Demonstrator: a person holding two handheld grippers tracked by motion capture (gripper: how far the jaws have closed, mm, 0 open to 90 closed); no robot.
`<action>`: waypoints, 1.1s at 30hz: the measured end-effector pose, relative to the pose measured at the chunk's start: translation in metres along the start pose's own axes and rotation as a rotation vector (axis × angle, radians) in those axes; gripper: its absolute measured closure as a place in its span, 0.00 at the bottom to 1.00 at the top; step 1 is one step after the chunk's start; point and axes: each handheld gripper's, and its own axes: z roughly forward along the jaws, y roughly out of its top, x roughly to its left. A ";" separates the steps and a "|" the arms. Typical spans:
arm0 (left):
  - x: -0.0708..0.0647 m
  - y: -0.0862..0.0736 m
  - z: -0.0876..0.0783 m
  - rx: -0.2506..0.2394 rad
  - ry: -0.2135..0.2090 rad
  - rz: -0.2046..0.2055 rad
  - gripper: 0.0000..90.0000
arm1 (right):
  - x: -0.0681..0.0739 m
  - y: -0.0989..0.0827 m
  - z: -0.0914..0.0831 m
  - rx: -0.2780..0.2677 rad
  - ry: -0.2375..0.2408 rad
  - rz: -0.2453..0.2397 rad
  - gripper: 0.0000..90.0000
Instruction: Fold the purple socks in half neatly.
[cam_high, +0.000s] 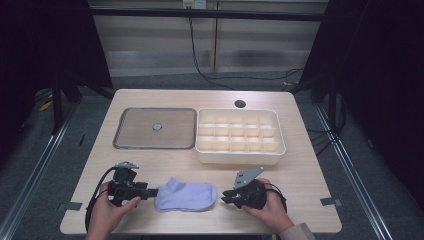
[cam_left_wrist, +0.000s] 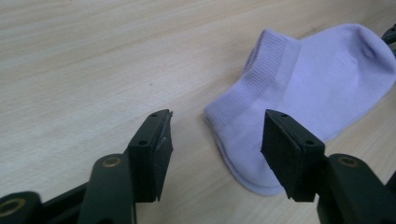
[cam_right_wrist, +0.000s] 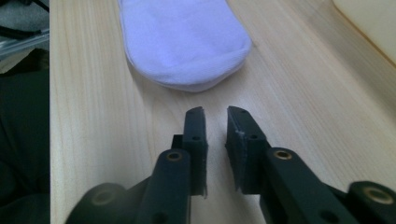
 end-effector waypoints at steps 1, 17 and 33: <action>-0.001 0.000 0.001 0.012 0.003 0.002 0.50 | 0.000 0.000 0.000 0.001 0.000 -0.004 0.89; -0.010 0.007 0.018 0.078 0.028 0.007 0.62 | 0.001 0.004 0.006 0.011 -0.008 -0.021 0.97; -0.025 0.007 0.023 0.109 0.111 0.035 0.90 | 0.001 0.005 0.011 0.013 -0.014 -0.014 0.99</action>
